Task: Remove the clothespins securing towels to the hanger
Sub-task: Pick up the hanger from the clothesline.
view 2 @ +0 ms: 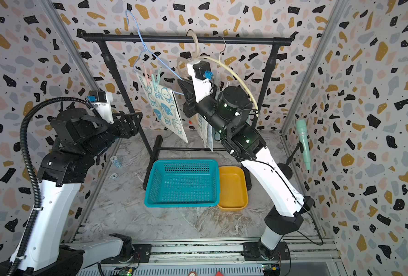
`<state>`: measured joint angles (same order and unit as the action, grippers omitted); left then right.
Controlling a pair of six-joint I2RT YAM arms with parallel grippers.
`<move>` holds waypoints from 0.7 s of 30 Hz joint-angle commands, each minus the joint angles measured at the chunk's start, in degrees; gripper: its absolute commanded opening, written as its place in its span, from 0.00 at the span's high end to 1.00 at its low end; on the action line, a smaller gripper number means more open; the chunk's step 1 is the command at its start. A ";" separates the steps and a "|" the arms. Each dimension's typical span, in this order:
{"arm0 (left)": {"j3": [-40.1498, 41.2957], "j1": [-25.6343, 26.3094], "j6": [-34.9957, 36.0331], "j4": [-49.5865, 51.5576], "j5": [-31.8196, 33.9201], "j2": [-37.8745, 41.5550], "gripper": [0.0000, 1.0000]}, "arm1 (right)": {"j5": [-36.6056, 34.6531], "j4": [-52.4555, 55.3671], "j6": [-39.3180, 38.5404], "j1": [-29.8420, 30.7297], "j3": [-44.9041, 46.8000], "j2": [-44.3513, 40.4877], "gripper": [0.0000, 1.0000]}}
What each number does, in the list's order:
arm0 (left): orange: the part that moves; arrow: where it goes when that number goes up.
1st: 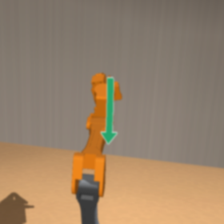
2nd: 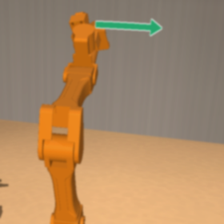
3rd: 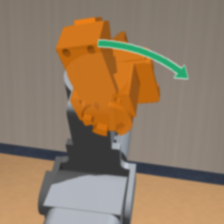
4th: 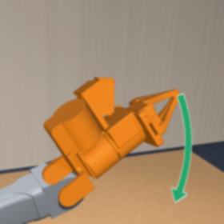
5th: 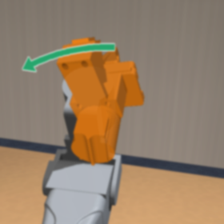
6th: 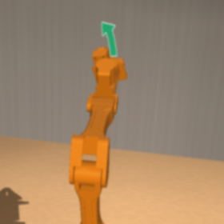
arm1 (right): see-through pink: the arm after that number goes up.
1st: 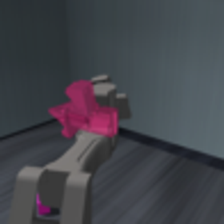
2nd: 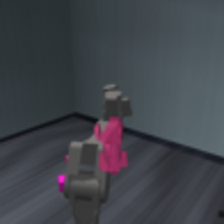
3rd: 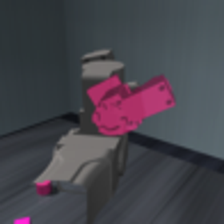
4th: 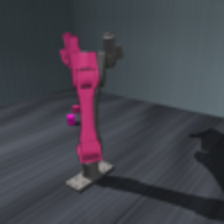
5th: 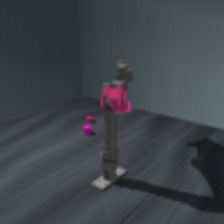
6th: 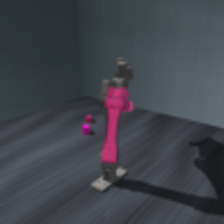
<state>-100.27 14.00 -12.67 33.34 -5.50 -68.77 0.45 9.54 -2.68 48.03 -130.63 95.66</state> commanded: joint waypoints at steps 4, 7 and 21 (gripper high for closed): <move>-2.27 0.20 0.99 -0.72 -1.26 -0.04 0.24 | 0.93 -3.80 0.25 0.31 3.18 -6.31 1.00; -3.38 0.23 2.00 0.28 -1.48 -0.44 0.24 | 1.16 -4.34 0.57 0.29 7.89 -9.58 1.00; -6.68 0.22 4.39 5.16 -7.64 -1.88 0.24 | 14.10 -5.48 9.69 -5.60 30.46 -25.07 1.00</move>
<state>-105.06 14.00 -9.56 37.23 -9.63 -70.30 9.50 7.81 3.51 43.42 -102.30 73.67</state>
